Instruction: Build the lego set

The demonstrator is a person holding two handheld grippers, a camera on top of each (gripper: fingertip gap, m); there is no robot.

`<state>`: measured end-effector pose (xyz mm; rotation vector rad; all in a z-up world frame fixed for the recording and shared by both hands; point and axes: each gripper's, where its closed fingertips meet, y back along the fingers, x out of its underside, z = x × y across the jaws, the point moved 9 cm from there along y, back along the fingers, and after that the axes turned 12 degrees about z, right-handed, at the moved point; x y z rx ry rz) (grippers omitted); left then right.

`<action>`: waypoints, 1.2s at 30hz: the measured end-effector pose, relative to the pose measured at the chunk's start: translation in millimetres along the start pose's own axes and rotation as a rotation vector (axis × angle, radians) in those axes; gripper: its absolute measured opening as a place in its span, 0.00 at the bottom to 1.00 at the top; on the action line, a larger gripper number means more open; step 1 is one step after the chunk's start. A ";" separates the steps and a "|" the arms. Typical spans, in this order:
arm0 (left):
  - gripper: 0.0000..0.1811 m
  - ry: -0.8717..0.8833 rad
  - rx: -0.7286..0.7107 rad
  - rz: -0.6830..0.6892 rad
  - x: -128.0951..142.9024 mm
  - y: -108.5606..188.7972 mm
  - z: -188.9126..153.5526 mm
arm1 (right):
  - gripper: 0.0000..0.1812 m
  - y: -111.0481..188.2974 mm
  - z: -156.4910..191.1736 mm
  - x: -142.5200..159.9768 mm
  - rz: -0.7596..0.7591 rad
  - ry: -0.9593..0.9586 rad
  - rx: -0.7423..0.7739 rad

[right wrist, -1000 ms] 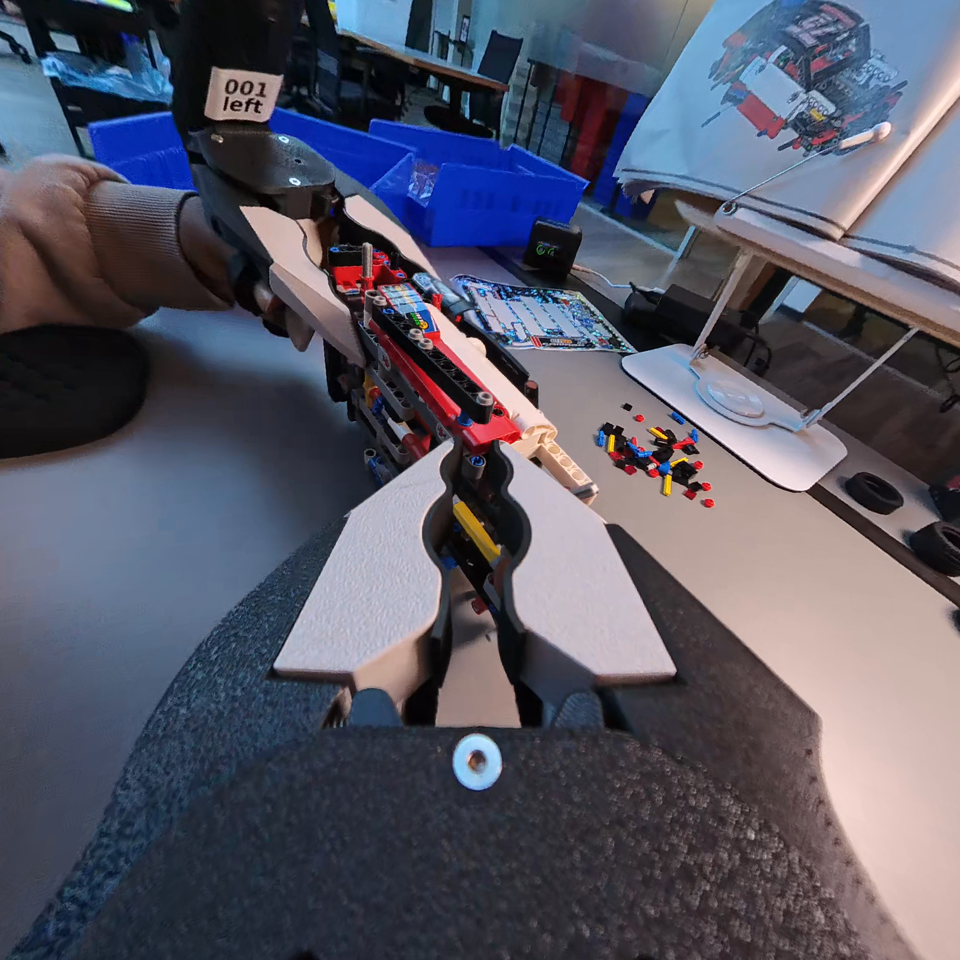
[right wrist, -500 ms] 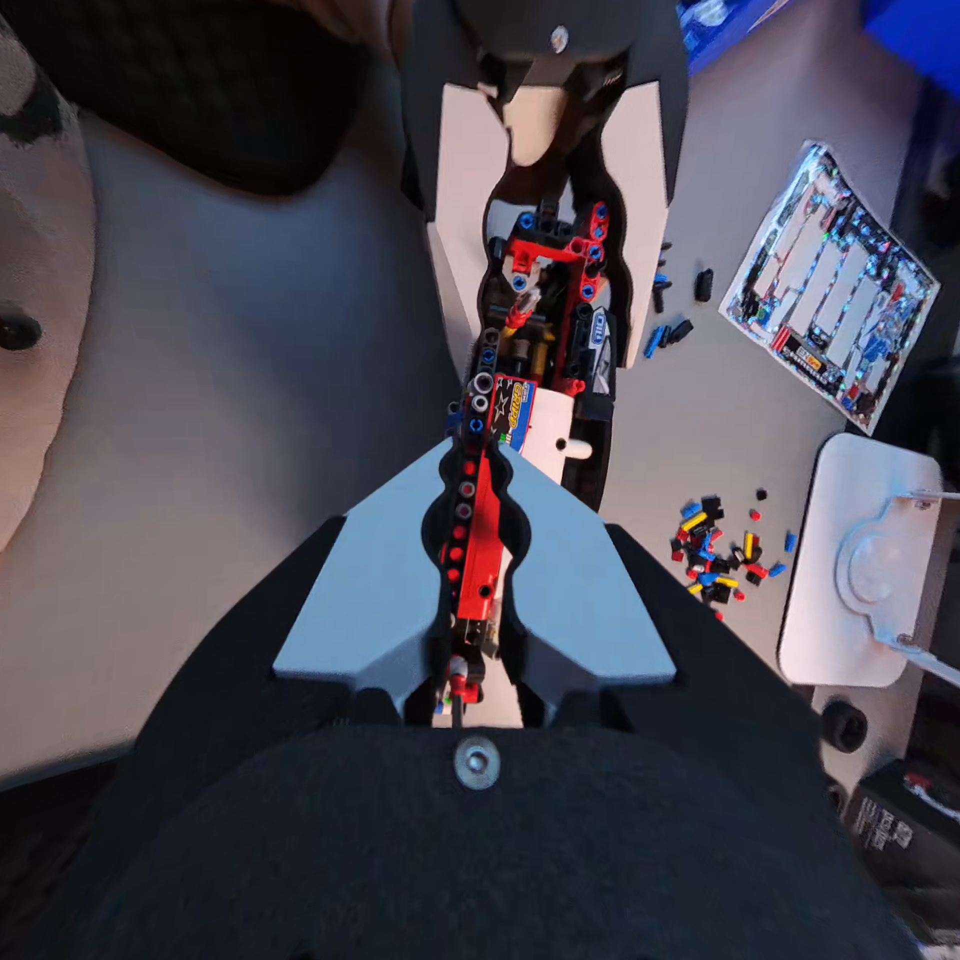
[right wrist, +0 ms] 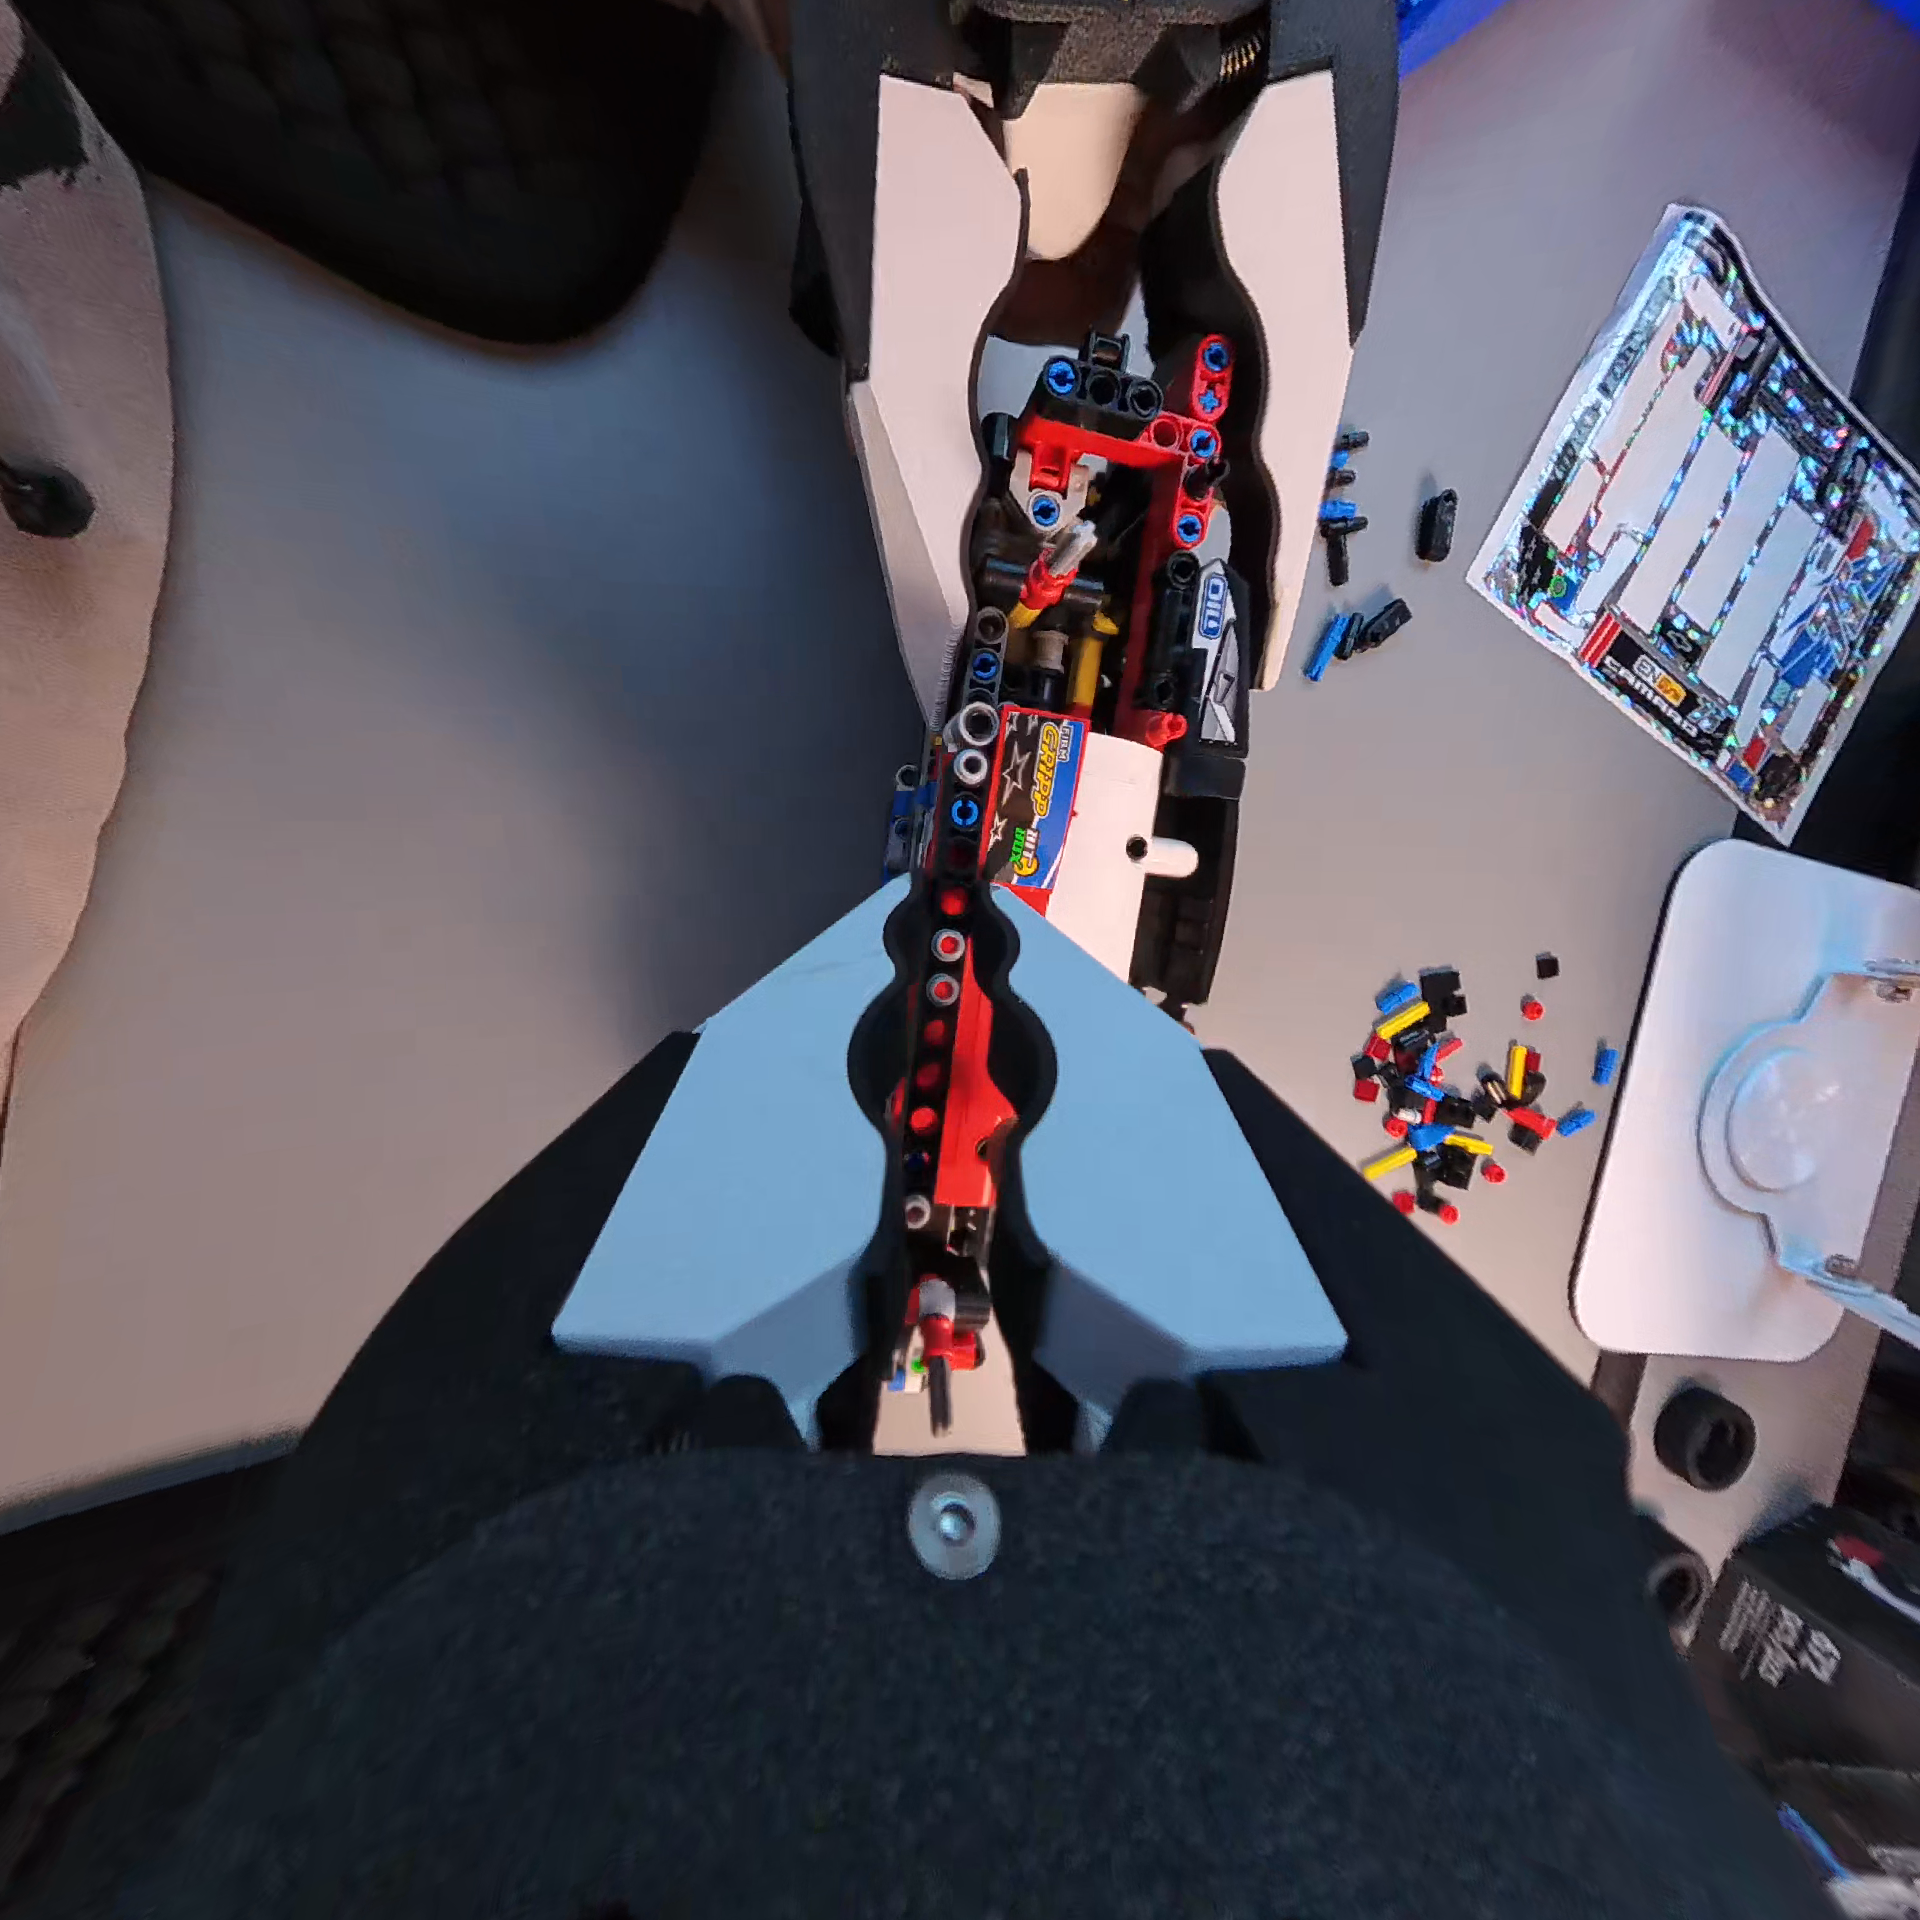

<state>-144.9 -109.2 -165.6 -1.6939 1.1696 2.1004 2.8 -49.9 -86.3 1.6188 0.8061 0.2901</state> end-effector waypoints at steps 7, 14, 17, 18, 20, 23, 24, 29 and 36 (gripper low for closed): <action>0.39 -0.005 0.024 0.002 0.6 -3.2 -0.7 | 0.02 0.1 -3.5 18.9 -0.225 -0.026 -0.048; 0.39 0.009 0.028 -0.008 2.1 -2.5 -0.5 | 0.02 23.2 -10.2 21.7 -0.485 -0.097 -0.125; 0.39 0.009 0.010 -0.015 1.7 -1.0 2.4 | 0.02 15.9 2.4 23.4 -0.306 0.012 -0.026; 0.39 0.002 0.011 -0.011 0.8 -1.4 2.0 | 0.02 15.7 4.0 25.0 -0.325 -0.015 -0.046; 0.39 -0.002 0.010 -0.010 0.6 -1.3 1.2 | 0.02 23.5 -1.6 30.4 -0.379 -0.075 -0.026; 0.39 0.024 0.009 -0.013 1.4 -1.1 3.4 | 0.02 23.2 -3.6 33.1 -0.338 -0.081 0.011; 0.39 0.033 0.009 -0.016 1.5 -1.1 4.0 | 0.02 20.3 -3.9 33.5 -0.312 -0.088 0.015; 0.39 0.036 0.005 -0.021 1.1 -0.3 3.1 | 0.02 9.7 -2.5 34.5 -0.283 -0.113 -0.001; 0.39 0.037 -0.002 -0.022 1.1 -0.4 2.6 | 0.02 2.8 -4.4 28.6 -0.266 -0.126 -0.014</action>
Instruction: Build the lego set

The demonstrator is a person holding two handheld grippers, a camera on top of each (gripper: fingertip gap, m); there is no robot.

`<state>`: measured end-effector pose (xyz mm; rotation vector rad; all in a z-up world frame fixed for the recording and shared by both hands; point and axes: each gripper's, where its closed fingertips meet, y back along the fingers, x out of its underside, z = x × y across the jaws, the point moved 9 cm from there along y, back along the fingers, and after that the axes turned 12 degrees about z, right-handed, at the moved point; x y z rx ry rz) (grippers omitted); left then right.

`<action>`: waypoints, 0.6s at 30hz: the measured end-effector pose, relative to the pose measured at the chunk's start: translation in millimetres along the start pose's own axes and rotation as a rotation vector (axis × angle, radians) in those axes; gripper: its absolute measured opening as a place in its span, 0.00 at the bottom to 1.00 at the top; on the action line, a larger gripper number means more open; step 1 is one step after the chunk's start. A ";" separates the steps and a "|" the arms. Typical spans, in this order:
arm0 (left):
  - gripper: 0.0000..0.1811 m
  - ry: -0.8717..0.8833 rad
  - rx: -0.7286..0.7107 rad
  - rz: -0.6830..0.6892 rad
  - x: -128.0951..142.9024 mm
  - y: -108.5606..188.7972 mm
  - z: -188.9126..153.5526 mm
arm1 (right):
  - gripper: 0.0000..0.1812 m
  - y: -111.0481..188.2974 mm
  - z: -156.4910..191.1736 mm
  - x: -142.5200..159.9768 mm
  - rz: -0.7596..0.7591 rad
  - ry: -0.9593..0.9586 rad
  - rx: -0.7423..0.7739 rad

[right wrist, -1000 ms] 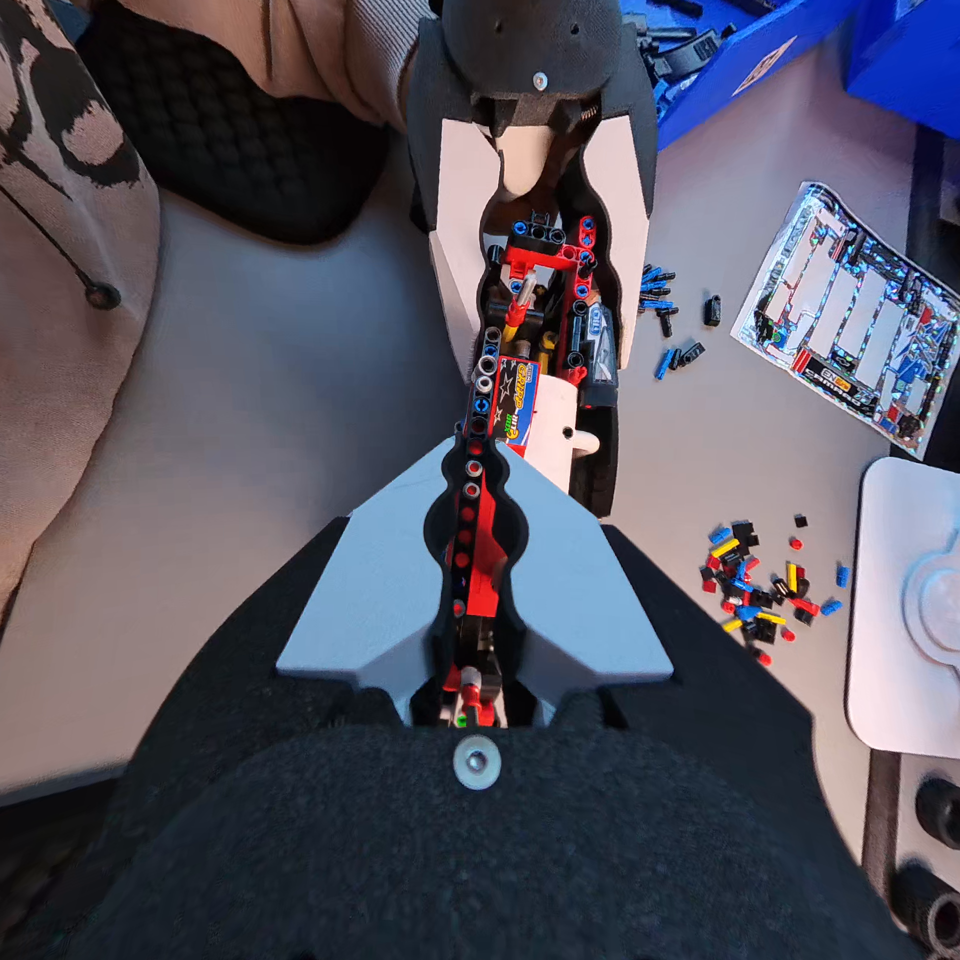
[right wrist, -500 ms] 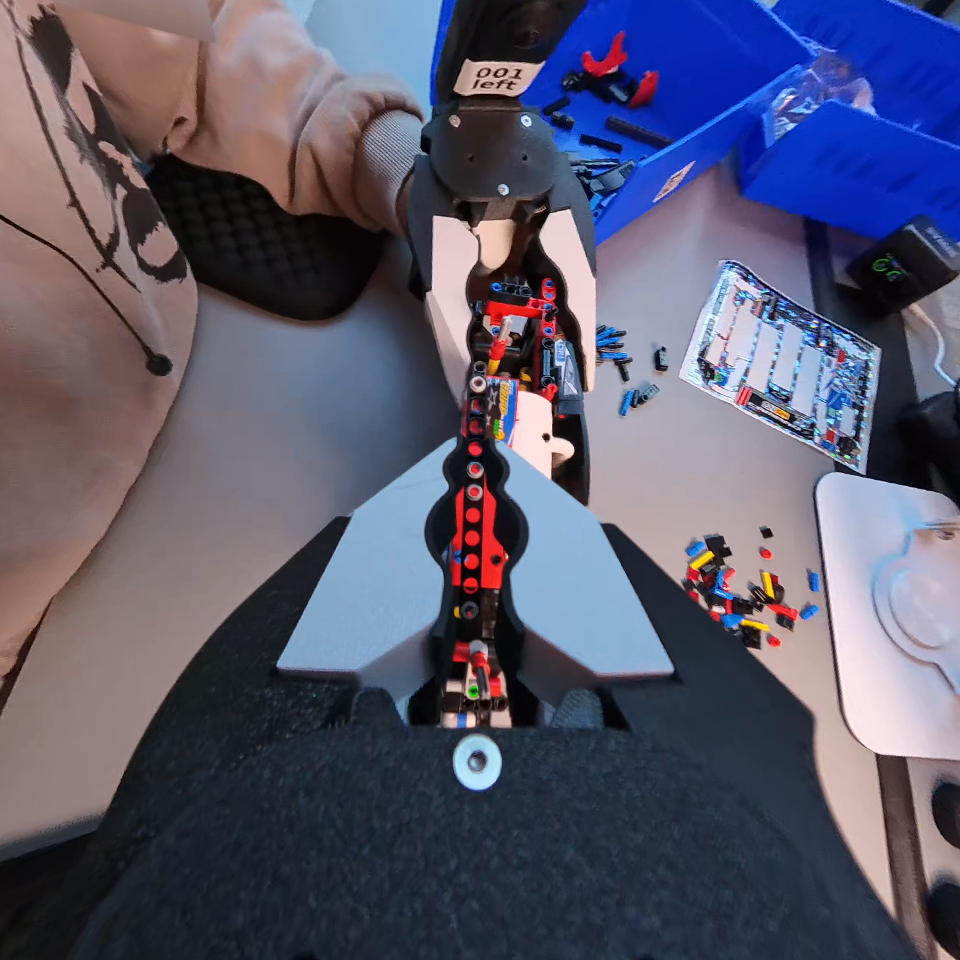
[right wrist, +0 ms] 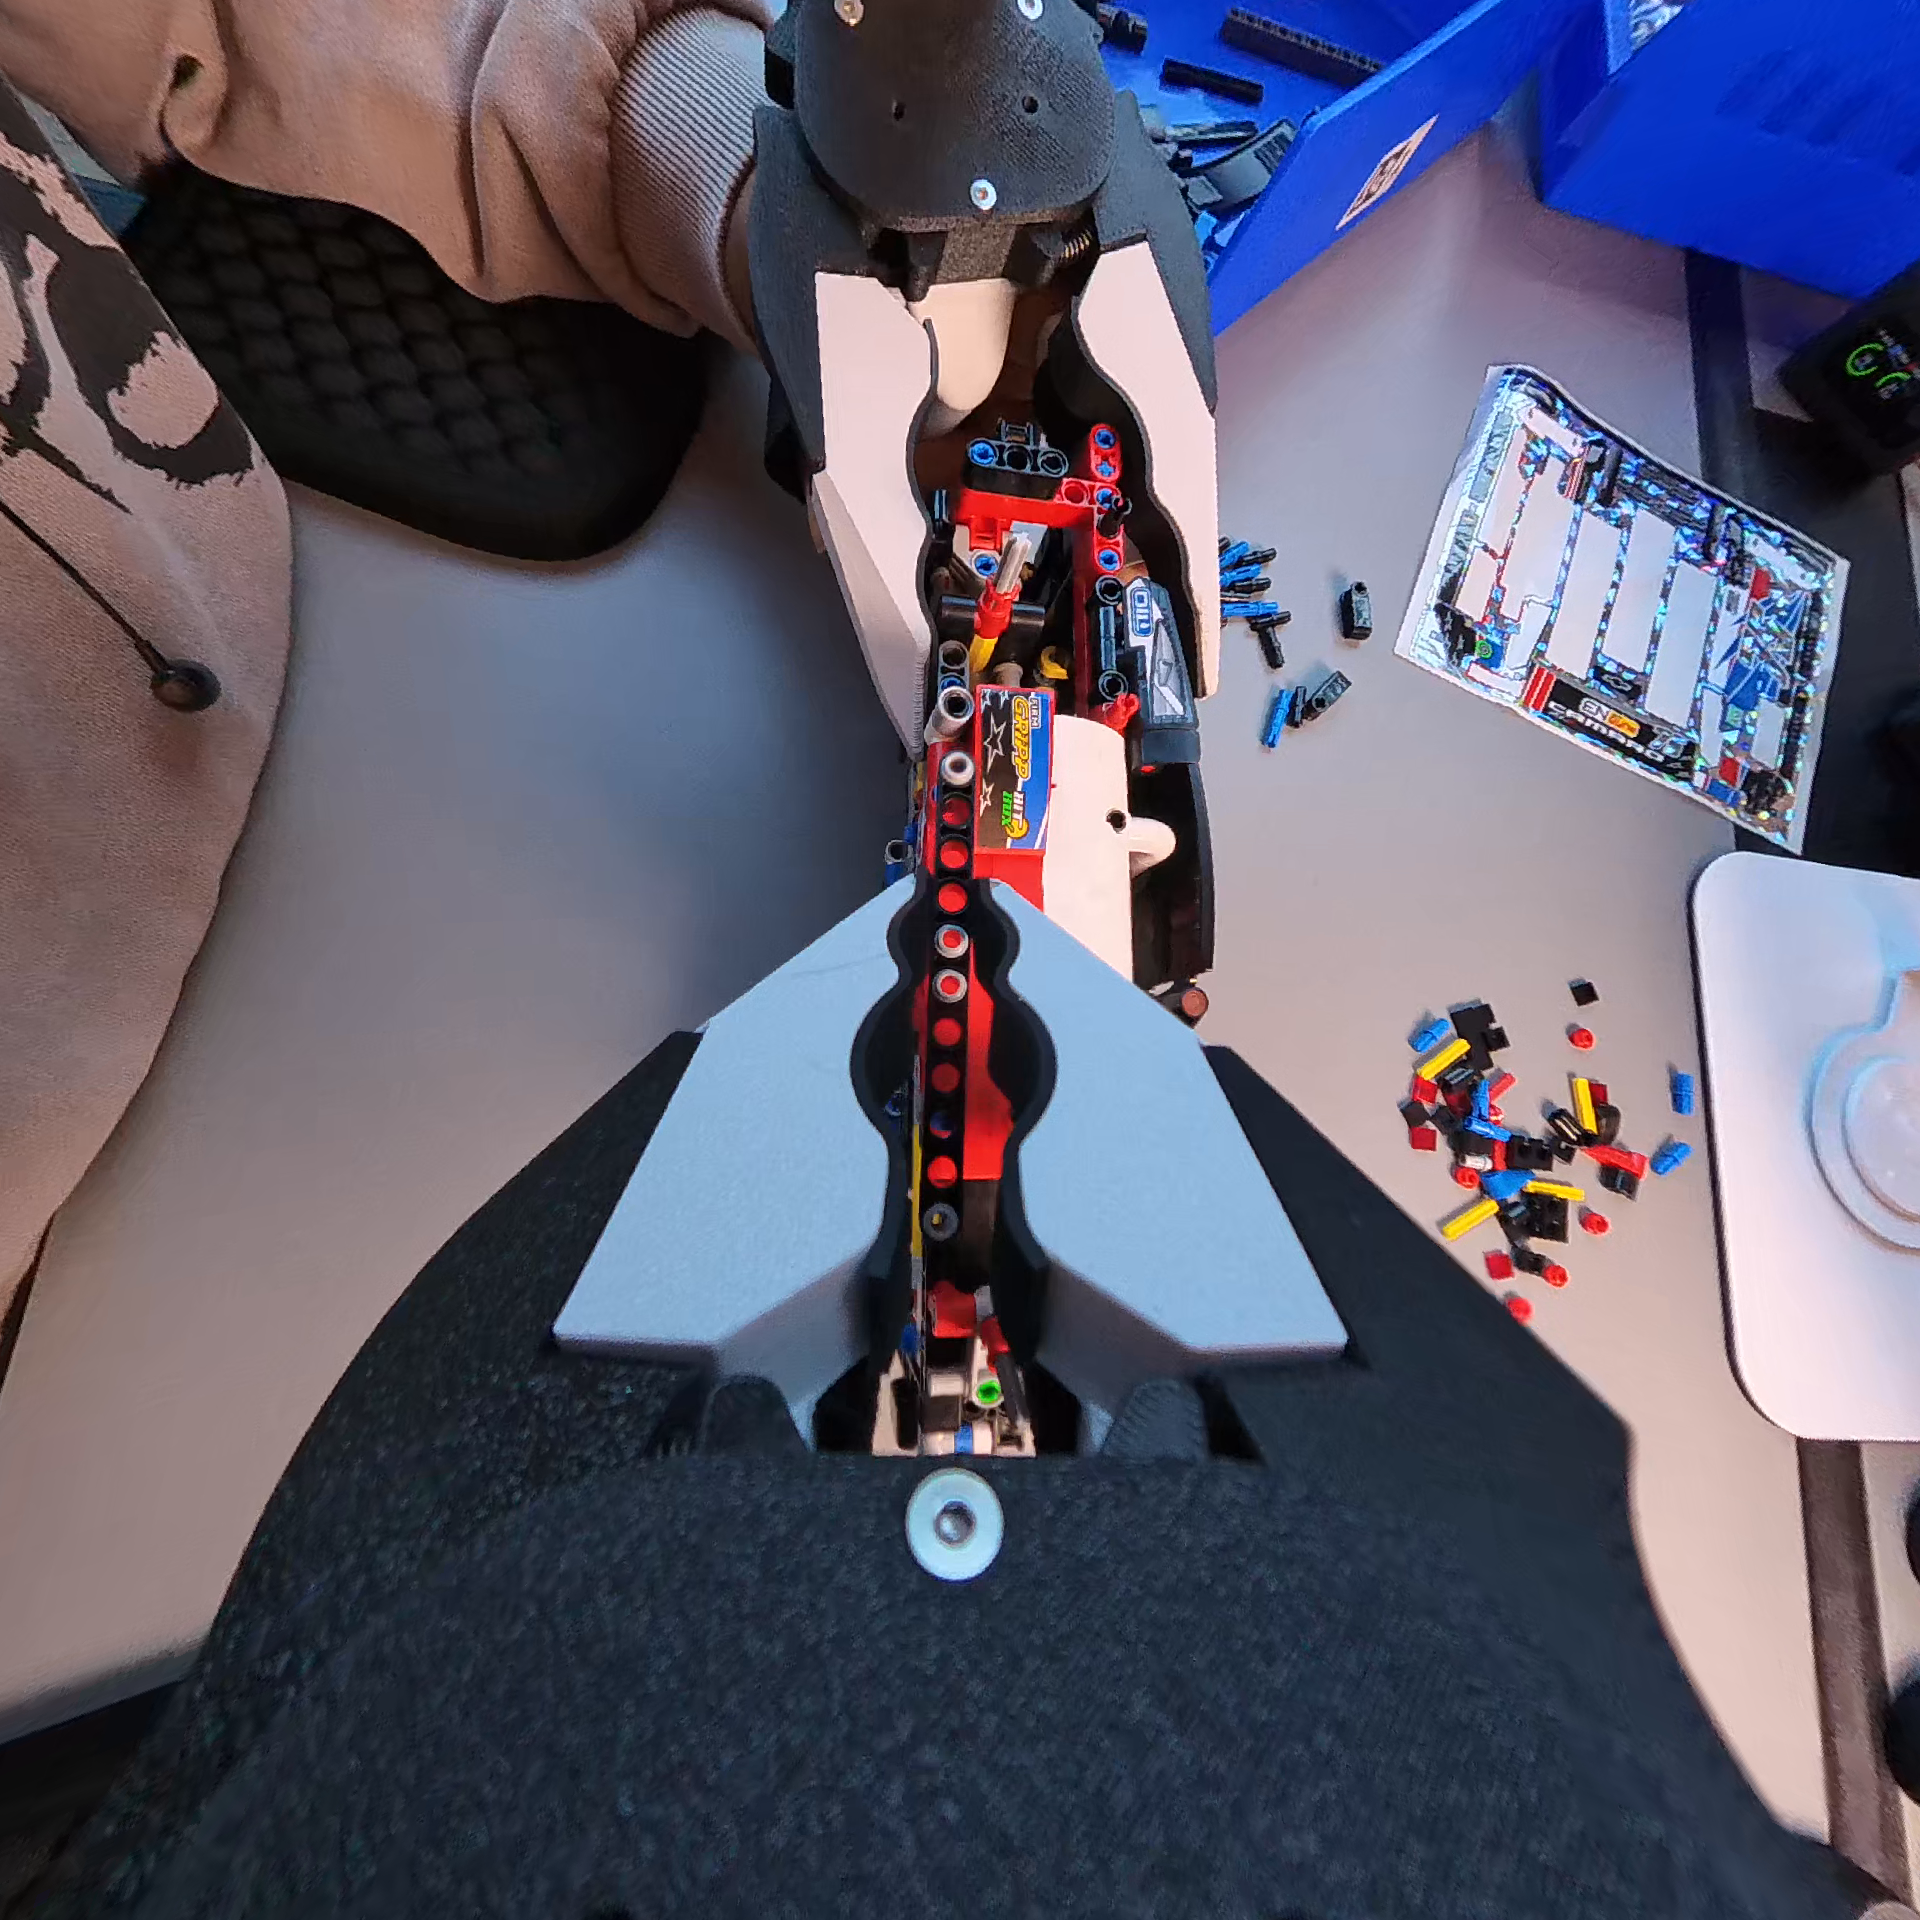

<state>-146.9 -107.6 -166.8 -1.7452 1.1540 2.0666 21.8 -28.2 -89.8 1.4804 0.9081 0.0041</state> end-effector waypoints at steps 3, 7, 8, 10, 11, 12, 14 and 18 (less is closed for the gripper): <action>0.39 0.004 -0.001 0.000 0.1 0.0 0.3 | 0.02 -1.3 -0.4 -0.8 0.006 -0.002 -0.009; 0.39 0.002 -0.002 -0.001 0.0 -0.1 -0.2 | 0.02 -2.4 -0.9 -4.3 0.021 -0.009 -0.017; 0.39 0.001 -0.002 -0.001 0.0 -0.1 -0.4 | 0.02 -2.6 -1.1 -5.4 0.029 -0.009 -0.019; 0.39 -0.001 -0.004 -0.001 0.0 -0.1 -0.8 | 0.02 -3.2 -1.8 -7.7 0.041 -0.007 -0.020; 0.39 -0.002 -0.005 -0.001 -0.1 -0.1 -1.1 | 0.02 -3.7 -1.7 -8.7 0.047 -0.007 -0.024; 0.39 -0.002 -0.006 -0.001 -0.1 -0.1 -1.2 | 0.02 -4.0 -1.5 -9.8 0.051 -0.007 -0.030; 0.39 -0.004 -0.007 -0.002 0.1 0.0 -1.5 | 0.02 -5.1 -0.4 -11.8 0.058 -0.006 -0.032; 0.39 0.002 -0.006 -0.006 0.2 0.0 -1.0 | 0.02 -5.2 -0.2 -14.2 0.083 -0.005 -0.019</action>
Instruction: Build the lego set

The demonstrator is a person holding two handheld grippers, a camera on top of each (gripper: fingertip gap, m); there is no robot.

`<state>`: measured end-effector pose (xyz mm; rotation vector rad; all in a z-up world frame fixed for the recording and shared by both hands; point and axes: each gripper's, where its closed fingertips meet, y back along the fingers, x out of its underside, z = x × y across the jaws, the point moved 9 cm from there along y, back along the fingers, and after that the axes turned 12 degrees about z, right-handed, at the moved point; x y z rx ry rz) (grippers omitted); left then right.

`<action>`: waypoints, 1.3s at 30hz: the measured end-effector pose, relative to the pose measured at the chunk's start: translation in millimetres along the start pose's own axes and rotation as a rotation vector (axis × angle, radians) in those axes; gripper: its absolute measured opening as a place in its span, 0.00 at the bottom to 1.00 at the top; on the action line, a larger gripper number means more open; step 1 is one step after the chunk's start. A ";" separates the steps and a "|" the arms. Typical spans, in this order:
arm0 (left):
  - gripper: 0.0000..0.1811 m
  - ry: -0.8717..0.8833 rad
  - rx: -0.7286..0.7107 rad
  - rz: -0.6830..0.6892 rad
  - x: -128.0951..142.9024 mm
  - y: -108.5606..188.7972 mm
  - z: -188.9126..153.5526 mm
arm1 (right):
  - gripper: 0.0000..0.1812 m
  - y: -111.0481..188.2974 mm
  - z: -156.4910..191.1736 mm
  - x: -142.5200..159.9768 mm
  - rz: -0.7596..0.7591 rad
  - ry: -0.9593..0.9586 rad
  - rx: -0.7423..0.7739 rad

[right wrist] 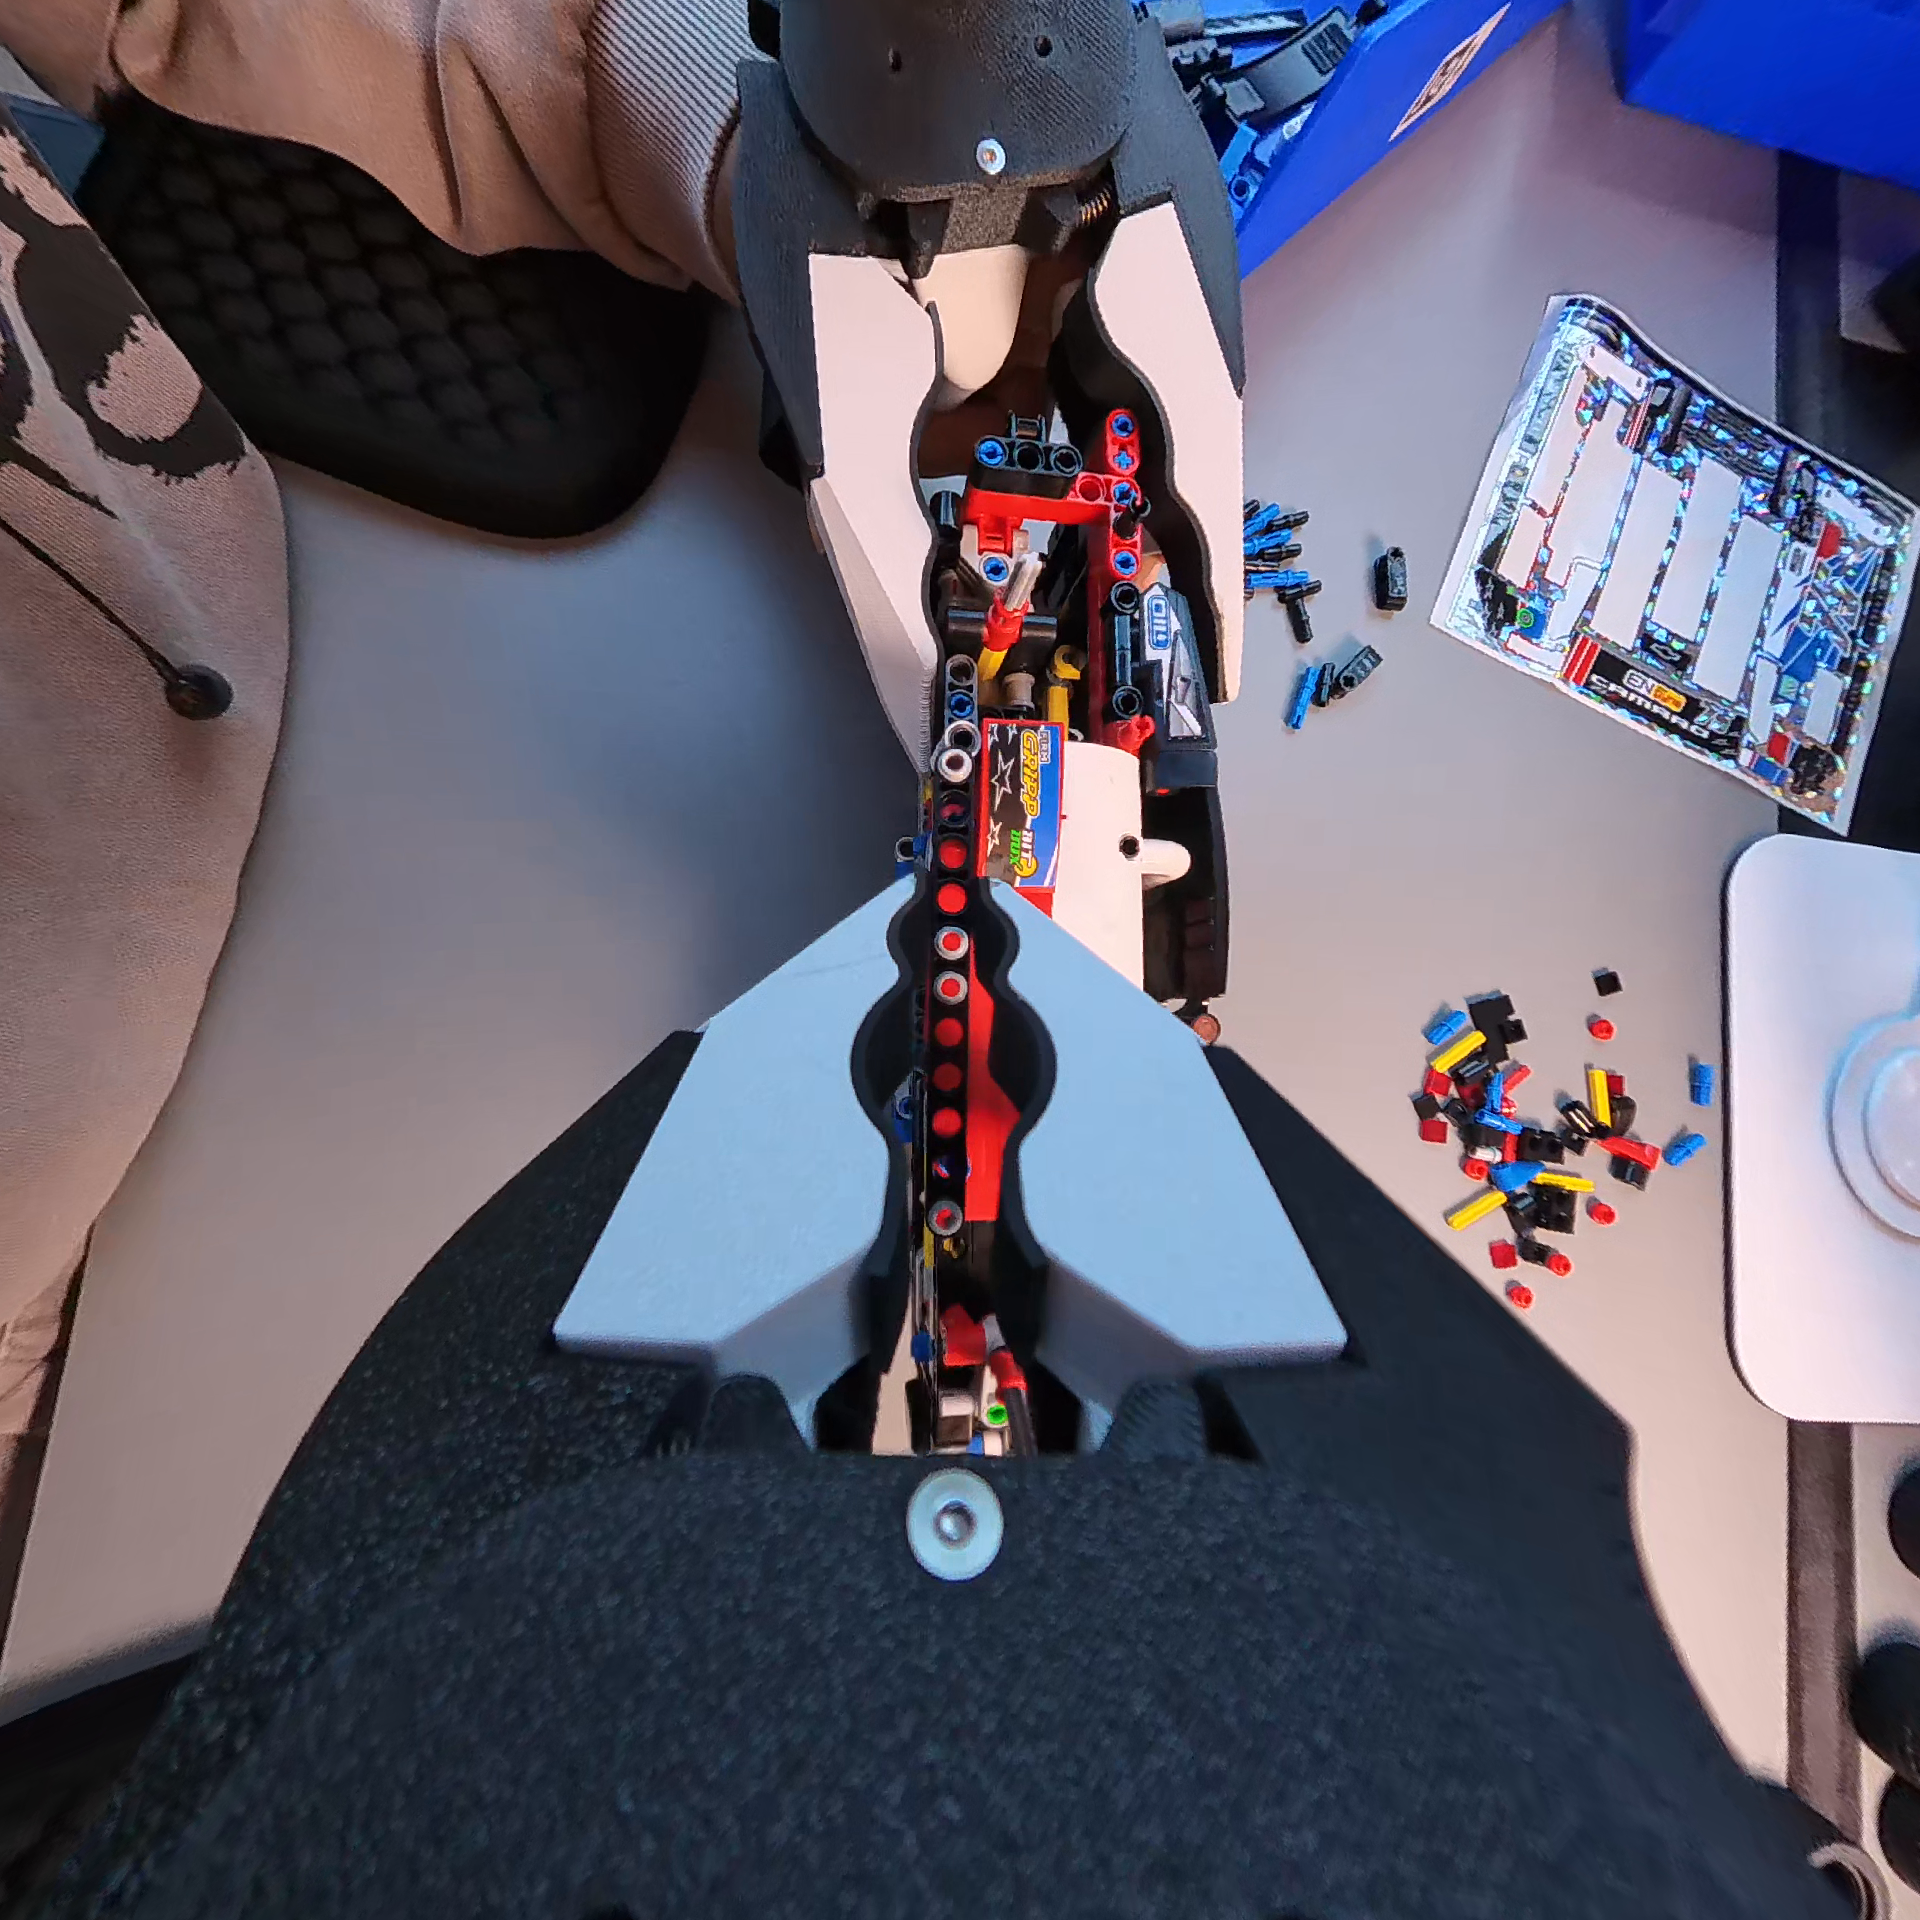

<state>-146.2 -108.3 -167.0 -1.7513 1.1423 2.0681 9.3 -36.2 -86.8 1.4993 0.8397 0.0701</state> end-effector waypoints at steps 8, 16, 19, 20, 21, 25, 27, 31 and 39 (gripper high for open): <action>0.39 0.001 -0.004 -0.011 0.3 0.3 0.4 | 0.02 -0.7 -4.2 -1.1 0.012 -0.020 -0.031; 0.39 -0.015 -0.009 -0.019 0.2 0.4 -1.0 | 0.02 -2.1 -10.8 -3.9 0.061 -0.079 -0.157; 0.39 -0.011 -0.009 -0.022 0.4 0.5 -0.3 | 0.02 -2.8 -13.0 -4.4 0.066 -0.088 -0.176; 0.39 -0.008 -0.007 -0.023 0.5 0.6 0.0 | 0.02 -2.9 -13.3 -4.5 0.064 -0.085 -0.175; 0.39 -0.007 -0.007 -0.023 0.5 0.7 0.2 | 0.02 -3.0 -13.3 -4.6 0.063 -0.075 -0.168; 0.39 0.001 -0.005 -0.024 0.9 1.0 1.0 | 0.06 -4.7 -12.5 -4.8 0.052 -0.043 -0.126; 0.39 -0.001 -0.005 -0.024 0.8 0.9 0.8 | 0.07 -3.4 -12.9 -4.8 0.045 -0.046 -0.134; 0.39 0.003 -0.003 -0.024 0.9 1.0 1.2 | 0.10 3.2 -13.6 -4.0 0.039 -0.025 -0.125; 0.39 -0.004 -0.008 -0.023 0.6 1.0 0.4 | 0.11 34.1 -17.9 22.9 0.137 0.058 -0.138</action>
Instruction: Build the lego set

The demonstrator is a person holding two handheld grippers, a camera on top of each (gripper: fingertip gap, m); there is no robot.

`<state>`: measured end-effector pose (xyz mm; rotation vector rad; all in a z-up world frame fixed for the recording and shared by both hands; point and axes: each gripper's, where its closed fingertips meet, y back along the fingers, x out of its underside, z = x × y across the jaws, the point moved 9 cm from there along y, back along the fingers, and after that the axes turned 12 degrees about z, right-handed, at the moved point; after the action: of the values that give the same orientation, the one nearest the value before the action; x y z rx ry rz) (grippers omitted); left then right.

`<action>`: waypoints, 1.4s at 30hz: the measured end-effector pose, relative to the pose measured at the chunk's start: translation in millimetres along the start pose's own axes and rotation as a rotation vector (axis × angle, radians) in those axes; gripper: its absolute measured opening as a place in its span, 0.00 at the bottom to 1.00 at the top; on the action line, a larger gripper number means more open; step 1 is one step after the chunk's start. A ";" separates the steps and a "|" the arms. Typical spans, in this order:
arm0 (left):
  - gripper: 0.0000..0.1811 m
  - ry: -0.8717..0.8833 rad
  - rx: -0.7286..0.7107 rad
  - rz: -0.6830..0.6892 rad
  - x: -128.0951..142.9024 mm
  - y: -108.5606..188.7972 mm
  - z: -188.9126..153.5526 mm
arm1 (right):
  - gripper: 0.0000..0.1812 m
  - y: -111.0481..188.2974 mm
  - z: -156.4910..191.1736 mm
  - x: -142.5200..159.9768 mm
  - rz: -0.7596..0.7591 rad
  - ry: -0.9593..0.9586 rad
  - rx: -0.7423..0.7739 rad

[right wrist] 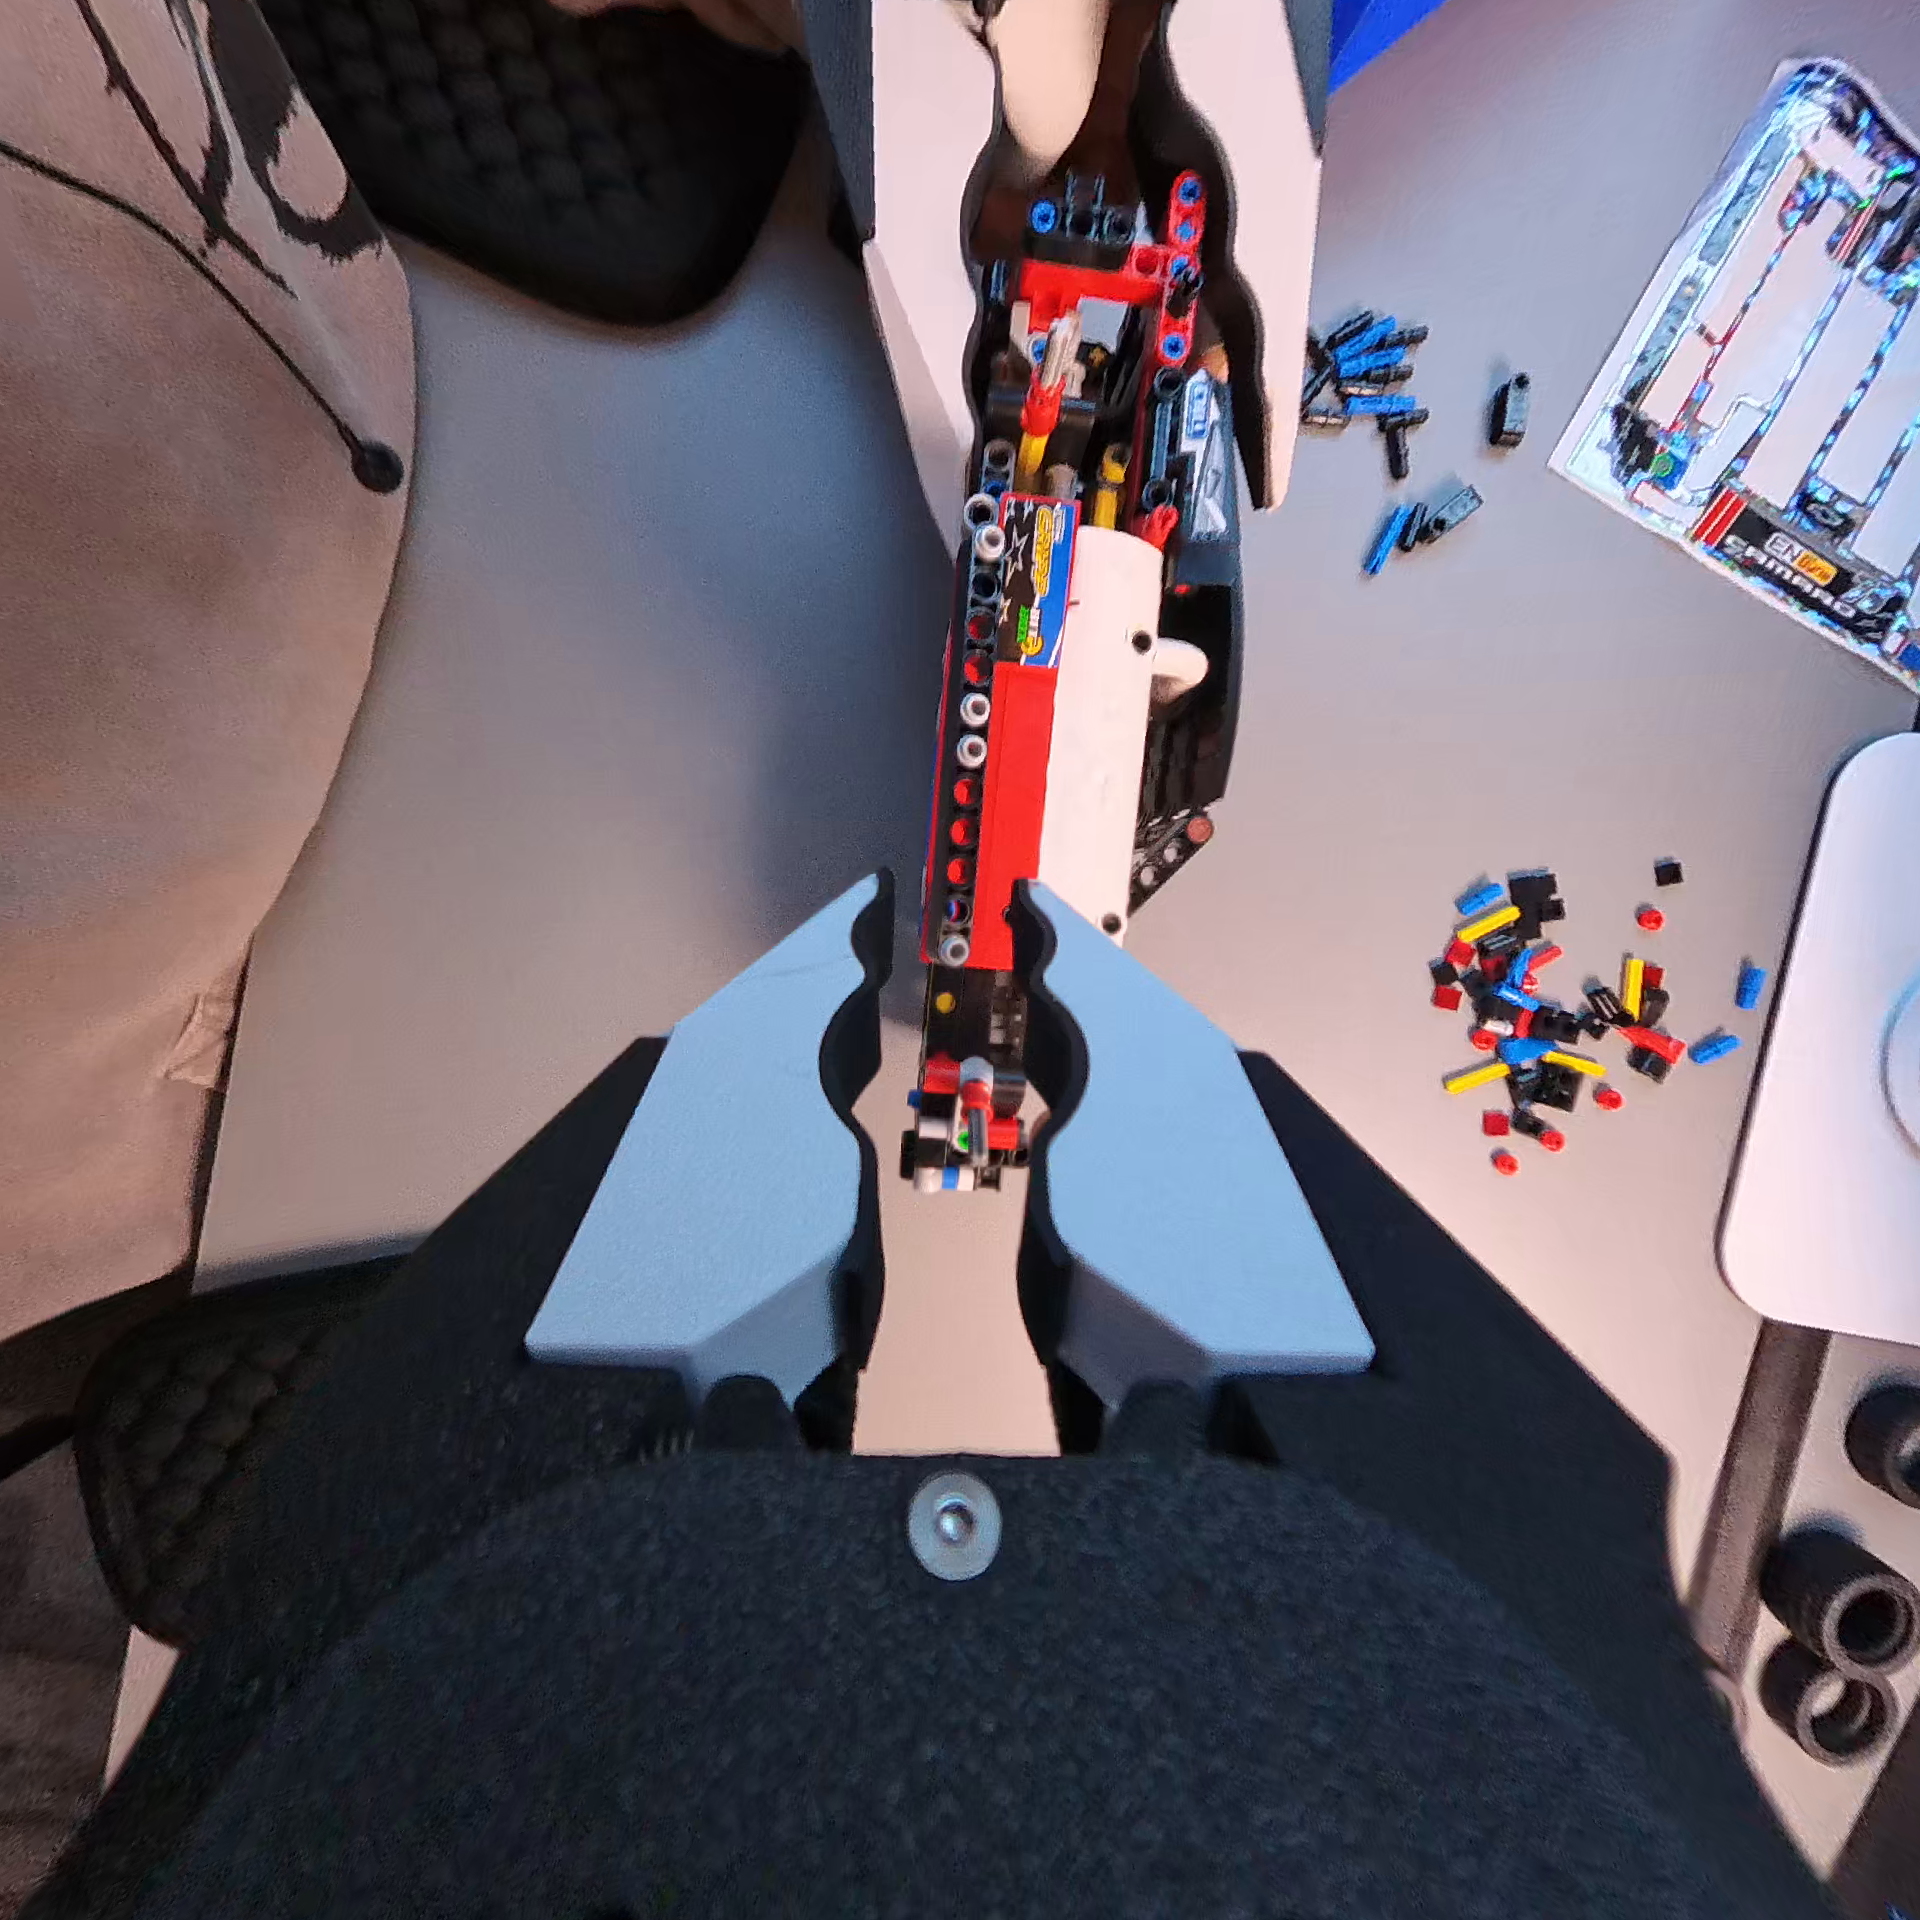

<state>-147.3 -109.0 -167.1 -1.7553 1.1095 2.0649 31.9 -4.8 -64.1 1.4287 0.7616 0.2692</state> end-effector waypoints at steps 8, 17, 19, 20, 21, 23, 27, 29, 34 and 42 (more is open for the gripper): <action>0.39 -0.015 -0.010 0.001 -0.1 0.1 -2.0 | 0.05 -12.5 1.8 -5.2 0.048 -0.022 0.030; 0.39 -0.006 -0.012 0.007 -0.4 -0.4 -2.4 | 0.02 -15.7 11.3 -6.9 0.073 -0.054 0.101; 0.39 -0.015 -0.016 0.009 -1.0 -0.7 -4.0 | 0.02 -16.1 12.6 -7.2 0.089 -0.067 0.089; 0.39 -0.023 -0.020 0.009 -1.2 -0.9 -5.1 | 0.02 -16.4 12.7 -7.0 0.095 -0.077 0.075; 0.39 -0.023 -0.023 0.010 -1.3 -0.9 -5.4 | 0.02 -16.6 12.1 -6.9 0.096 -0.086 0.065; 0.39 -0.002 -0.023 0.007 -1.0 -0.8 -3.6 | 0.02 -16.5 8.2 -7.1 0.098 -0.115 0.065; 0.39 -0.008 -0.025 0.002 -1.1 -0.9 -3.6 | 0.02 -17.5 3.5 -7.3 0.112 -0.123 -0.001; 0.39 -0.001 -0.022 -0.002 -0.7 -0.6 -2.4 | 0.02 -18.0 0.3 -6.8 0.104 -0.131 -0.020; 0.39 -0.003 -0.019 -0.005 -0.7 -0.9 -2.3 | 0.02 -19.5 -2.4 -3.9 0.076 -0.141 -0.074; 0.39 -0.010 -0.017 -0.005 -0.7 -0.4 -2.0 | 0.02 -20.9 -3.7 -3.8 0.072 -0.106 -0.097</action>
<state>-145.3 -109.8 -166.7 -1.7514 1.0866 2.0835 21.1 -7.5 -82.6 1.3687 0.6038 0.2801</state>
